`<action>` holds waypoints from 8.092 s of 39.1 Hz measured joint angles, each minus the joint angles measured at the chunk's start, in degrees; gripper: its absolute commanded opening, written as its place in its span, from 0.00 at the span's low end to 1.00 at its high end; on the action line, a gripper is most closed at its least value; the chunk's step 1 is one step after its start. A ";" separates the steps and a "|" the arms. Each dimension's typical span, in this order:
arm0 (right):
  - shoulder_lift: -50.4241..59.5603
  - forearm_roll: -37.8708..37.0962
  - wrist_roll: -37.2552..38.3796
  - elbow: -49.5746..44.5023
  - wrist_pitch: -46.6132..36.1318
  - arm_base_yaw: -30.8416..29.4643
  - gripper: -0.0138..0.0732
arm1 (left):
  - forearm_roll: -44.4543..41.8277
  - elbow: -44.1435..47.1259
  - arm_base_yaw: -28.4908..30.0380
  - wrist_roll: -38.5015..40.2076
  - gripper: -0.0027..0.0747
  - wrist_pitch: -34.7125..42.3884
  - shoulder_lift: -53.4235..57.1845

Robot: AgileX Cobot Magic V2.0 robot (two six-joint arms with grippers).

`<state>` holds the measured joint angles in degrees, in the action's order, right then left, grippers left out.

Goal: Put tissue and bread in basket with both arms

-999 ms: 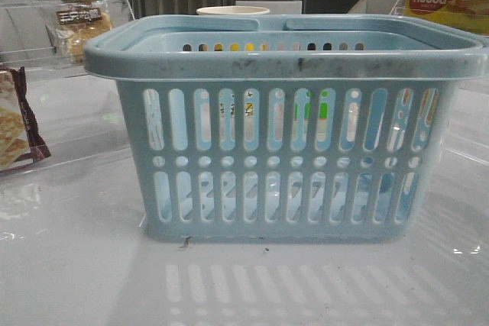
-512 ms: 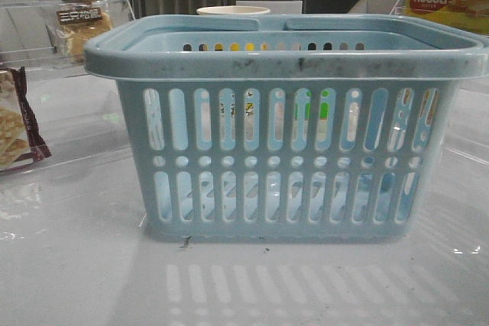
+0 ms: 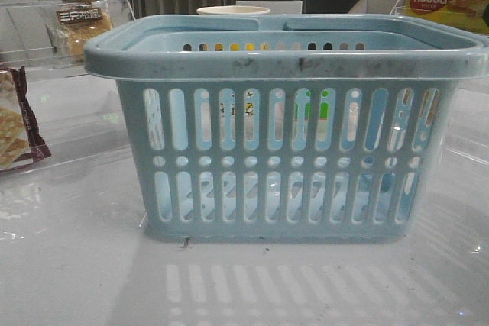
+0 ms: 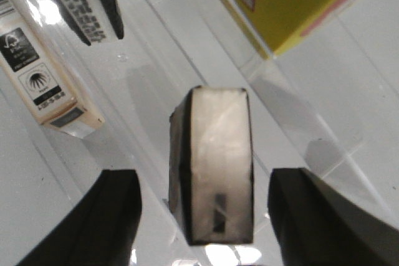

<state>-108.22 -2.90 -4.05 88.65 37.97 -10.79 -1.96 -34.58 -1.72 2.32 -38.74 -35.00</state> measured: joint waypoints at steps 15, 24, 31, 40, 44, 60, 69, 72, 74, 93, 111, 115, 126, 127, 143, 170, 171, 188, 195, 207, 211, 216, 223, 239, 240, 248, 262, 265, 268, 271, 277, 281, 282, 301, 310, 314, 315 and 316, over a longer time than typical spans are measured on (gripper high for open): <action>-0.64 -0.13 -0.12 0.00 -2.25 0.00 0.36 | 0.00 0.00 0.00 0.00 0.52 0.00 0.00; 1.95 0.53 -0.12 0.00 -1.65 0.00 0.36 | 0.00 0.00 0.00 0.00 0.52 0.00 0.00; 8.27 2.90 -0.12 0.00 -0.02 0.00 0.36 | 0.00 0.00 0.00 0.00 0.52 0.00 0.00; 18.92 4.10 -0.12 0.00 3.22 1.58 0.36 | 0.00 0.00 0.00 0.00 0.52 0.00 0.00; 23.94 4.10 -0.12 0.00 4.09 3.98 0.36 | 0.00 0.00 0.00 0.00 0.52 0.00 0.00; 37.18 5.50 -0.12 -7.67 5.57 22.12 0.36 | 0.00 0.00 0.00 0.00 0.52 0.00 0.00; 35.72 5.62 -0.12 -15.22 3.13 33.30 0.36 | 0.00 0.00 0.00 0.00 0.52 0.00 0.00; 34.32 5.69 -0.12 -17.18 1.37 35.66 0.36 | 0.00 0.00 0.00 0.00 0.52 0.00 0.00; 33.15 5.74 -0.12 -17.83 0.37 36.95 0.36 | 0.00 0.00 0.00 0.00 0.52 0.00 0.00; 24.86 5.83 -0.12 -18.38 -4.06 37.99 0.70 | 0.00 0.00 0.00 0.00 0.52 0.00 0.00; 24.99 5.83 -0.12 -18.38 -4.84 37.99 0.88 | 0.00 0.00 0.00 0.00 0.52 0.00 0.00; 26.58 5.83 -0.12 -18.41 -4.60 37.99 0.88 | 0.00 0.00 0.00 0.00 0.52 0.00 0.00; 39.71 5.32 -0.12 -23.90 -3.62 37.99 0.88 | 0.00 0.00 0.00 0.00 0.52 0.00 0.00; 41.45 5.32 -0.12 -24.72 -3.35 37.99 0.88 | 0.00 0.00 0.00 0.00 0.52 0.00 0.00; 62.83 5.06 -0.12 -39.76 2.75 37.99 0.88 | 0.00 0.00 0.00 0.00 0.52 0.00 0.00; 70.93 5.02 -0.12 -43.55 6.57 37.99 0.88 | 7.08 -3.99 0.00 -8.09 0.81 3.18 -3.60; 70.93 5.02 -0.12 -43.55 6.57 37.99 0.88 | 7.53 -5.11 0.00 -8.19 0.80 3.18 -4.94; 70.93 5.02 -0.12 -43.55 6.57 37.99 0.88 | -2.48 -29.28 -9.14 -4.29 0.80 1.84 -37.93; 70.93 5.02 -0.12 -43.55 6.57 37.99 0.88 | -2.59 -42.63 -7.19 1.32 0.78 2.29 -54.54; 70.93 5.02 -0.12 -43.55 6.57 37.99 0.88 | -1.52 -52.34 -6.01 2.37 0.78 15.92 -72.22; 70.93 5.02 -0.12 -43.55 6.61 37.99 0.88 | -1.52 -52.58 -6.01 2.37 0.78 19.98 -74.61; 70.93 5.02 -0.12 -43.55 6.61 37.99 0.88 | -1.52 -52.66 -5.88 2.37 0.78 23.71 -76.63; 70.93 5.02 -0.12 -43.55 6.61 37.99 0.88 | -0.84 -52.71 -5.28 2.59 0.78 29.39 -78.82; 70.93 5.02 -0.12 -43.55 6.61 37.99 0.88 | -0.62 -52.71 -5.28 2.87 0.29 33.63 -80.54; 70.93 5.02 -0.12 -43.55 6.61 37.99 0.88 | -0.62 -52.71 -5.28 2.87 0.26 33.63 -80.54; 70.93 5.02 -0.12 -43.55 6.61 37.99 0.88 | -0.50 -52.71 -5.28 2.97 0.15 32.65 -79.90; 70.93 5.02 -0.12 -43.55 6.61 37.99 0.88 | -0.50 -52.71 -5.61 2.97 0.15 24.27 -73.53; 70.93 5.02 -0.12 -43.55 6.61 37.99 0.88 | -0.50 -52.71 -6.10 2.97 0.15 22.30 -70.82; 70.93 5.02 -0.12 -43.55 6.61 37.99 0.88 | -0.50 -52.71 -6.64 2.97 0.15 20.21 -68.07; 70.93 5.02 -0.12 -43.55 6.61 37.99 0.88 | -0.50 -52.71 -7.37 2.17 0.15 17.55 -65.04; 70.93 5.02 -0.12 -43.55 6.61 37.99 0.88 | -0.50 -52.71 -10.57 -2.92 0.15 9.95 -58.14; 70.93 5.02 -0.12 -43.55 6.61 37.99 0.88 | -0.50 -52.71 -14.13 -5.73 0.15 4.42 -53.54; 70.93 5.02 -0.12 -43.55 6.61 37.99 0.88 | -0.50 -52.71 -15.03 -6.18 0.15 2.73 -52.62; 70.93 5.02 -0.12 -43.55 6.70 37.99 0.88 | -0.50 -52.79 -34.63 -8.50 0.15 -7.40 -49.89; 70.93 5.02 -0.12 -43.55 6.70 37.99 0.88 | -0.37 -52.79 -37.01 -8.50 0.15 -7.30 -56.62; 70.93 5.02 -0.12 -43.55 6.70 37.99 0.88 | -0.37 -52.79 -37.01 -8.59 0.15 -7.30 -59.83; 70.93 5.02 -0.12 -43.55 6.70 37.99 0.88 | -0.37 -52.79 -37.01 -8.59 0.15 -7.21 -60.70; 70.93 5.02 -0.12 -43.55 6.70 37.99 0.88 | -0.37 -52.79 -37.01 -8.59 0.15 -7.21 -61.14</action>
<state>-37.30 2.11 -4.17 45.10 44.67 27.21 -2.33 -87.37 -38.72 -6.27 -45.95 -96.13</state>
